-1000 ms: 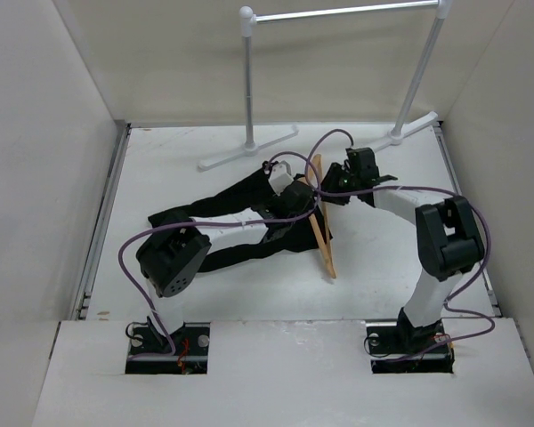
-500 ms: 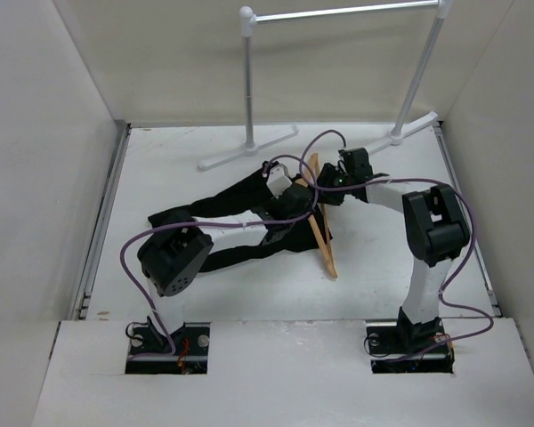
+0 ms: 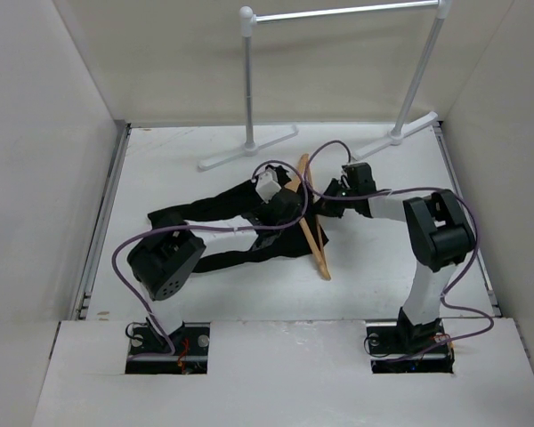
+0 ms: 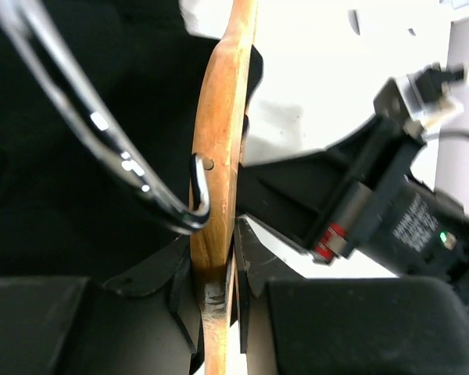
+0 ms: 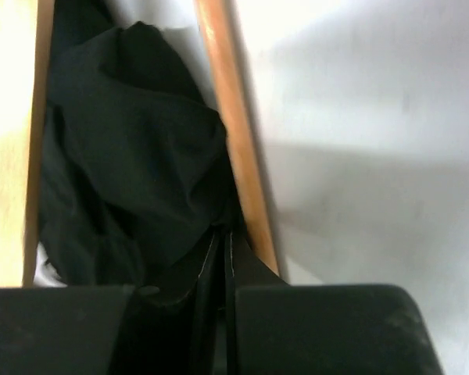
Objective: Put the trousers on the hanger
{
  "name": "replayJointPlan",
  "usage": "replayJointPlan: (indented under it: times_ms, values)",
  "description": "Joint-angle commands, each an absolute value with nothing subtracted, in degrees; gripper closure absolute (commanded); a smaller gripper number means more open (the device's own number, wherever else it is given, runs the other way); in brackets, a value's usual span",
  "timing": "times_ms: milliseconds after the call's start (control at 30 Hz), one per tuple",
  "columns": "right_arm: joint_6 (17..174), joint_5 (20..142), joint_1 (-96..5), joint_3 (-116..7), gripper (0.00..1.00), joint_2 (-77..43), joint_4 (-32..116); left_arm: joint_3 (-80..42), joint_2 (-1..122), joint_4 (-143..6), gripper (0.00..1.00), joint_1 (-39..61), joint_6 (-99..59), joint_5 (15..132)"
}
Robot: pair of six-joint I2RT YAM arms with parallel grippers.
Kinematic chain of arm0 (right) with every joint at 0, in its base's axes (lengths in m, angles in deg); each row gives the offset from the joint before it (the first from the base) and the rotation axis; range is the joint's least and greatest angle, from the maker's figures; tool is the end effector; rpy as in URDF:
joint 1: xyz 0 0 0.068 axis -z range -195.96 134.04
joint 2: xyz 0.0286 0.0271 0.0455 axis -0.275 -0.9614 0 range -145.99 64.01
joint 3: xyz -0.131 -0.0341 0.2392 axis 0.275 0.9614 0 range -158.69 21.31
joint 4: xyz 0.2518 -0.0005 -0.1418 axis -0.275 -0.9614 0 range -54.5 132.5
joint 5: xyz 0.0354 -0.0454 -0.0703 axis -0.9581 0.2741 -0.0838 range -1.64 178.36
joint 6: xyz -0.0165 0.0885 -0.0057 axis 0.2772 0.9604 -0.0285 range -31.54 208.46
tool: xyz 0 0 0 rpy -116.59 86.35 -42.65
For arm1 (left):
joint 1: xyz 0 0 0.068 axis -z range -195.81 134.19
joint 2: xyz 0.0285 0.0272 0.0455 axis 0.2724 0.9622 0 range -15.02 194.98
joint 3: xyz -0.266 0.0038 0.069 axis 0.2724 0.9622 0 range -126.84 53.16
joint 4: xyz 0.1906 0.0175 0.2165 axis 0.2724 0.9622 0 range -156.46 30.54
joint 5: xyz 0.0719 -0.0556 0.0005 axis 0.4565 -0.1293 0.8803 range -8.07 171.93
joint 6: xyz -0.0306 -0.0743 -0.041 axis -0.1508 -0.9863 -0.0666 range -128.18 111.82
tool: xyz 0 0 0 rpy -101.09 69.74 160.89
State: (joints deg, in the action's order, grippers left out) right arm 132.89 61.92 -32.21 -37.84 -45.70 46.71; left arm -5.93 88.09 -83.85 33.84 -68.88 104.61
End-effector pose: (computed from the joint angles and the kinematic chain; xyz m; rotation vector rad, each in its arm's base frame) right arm 0.4039 0.1550 0.0846 0.3836 2.5012 1.0203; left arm 0.3163 -0.3242 0.1587 -0.4567 2.0458 -0.8158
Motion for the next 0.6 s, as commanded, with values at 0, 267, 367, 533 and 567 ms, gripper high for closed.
replayJointPlan:
  times_ms: [0, 267, 367, 533, 567]
  values:
    - [140.65, 59.09, -32.7, -34.59, 0.93, -39.45, 55.14, -1.78, 83.16, -78.06, 0.93, 32.4, -68.12, 107.77]
    - [151.56, 59.53, -34.02, -31.69, 0.94, -33.29, 60.52, 4.63, 77.88, -76.4, 0.93, 32.22, -65.84, 109.26]
    - [152.18, 59.71, -32.71, -31.25, 0.95, -32.67, 60.61, 6.92, 74.99, -74.9, 0.93, 31.96, -64.17, 110.58]
    - [151.48, 59.71, -29.63, -31.42, 0.96, -31.53, 59.91, 9.82, 71.38, -72.44, 0.93, 30.82, -60.22, 110.76]
    - [151.13, 59.79, -29.11, -31.59, 0.96, -31.44, 59.38, 10.26, 70.68, -71.48, 0.93, 30.64, -59.51, 111.02]
